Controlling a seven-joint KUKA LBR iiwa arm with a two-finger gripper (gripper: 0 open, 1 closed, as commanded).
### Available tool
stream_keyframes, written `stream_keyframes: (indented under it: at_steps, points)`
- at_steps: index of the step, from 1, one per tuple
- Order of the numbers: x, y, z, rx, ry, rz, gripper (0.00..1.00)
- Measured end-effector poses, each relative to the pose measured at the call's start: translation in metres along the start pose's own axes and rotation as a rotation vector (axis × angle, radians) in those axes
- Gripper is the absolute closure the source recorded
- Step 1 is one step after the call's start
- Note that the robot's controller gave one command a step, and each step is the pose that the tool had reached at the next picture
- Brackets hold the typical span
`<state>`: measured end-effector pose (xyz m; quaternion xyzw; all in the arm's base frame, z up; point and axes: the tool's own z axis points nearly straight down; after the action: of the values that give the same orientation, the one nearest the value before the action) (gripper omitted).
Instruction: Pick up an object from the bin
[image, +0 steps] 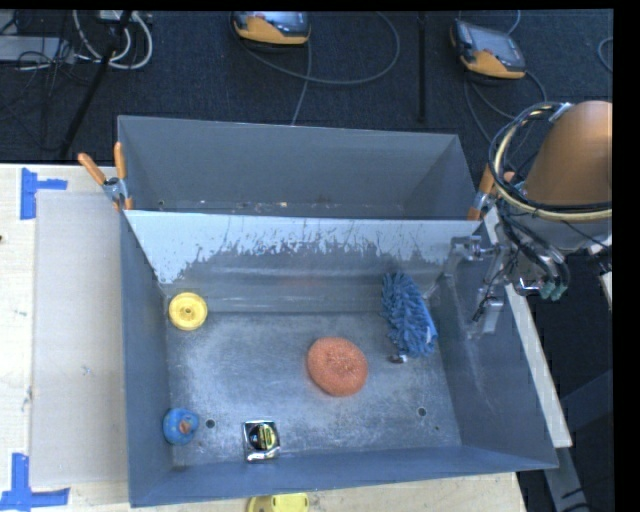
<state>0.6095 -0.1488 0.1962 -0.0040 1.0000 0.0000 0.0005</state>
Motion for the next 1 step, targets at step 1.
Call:
stream_keyframes:
  at_steps: [1]
  points:
    - [0.0, 0.0001, 0.0, 0.0, 0.0, -0.001, 0.0]
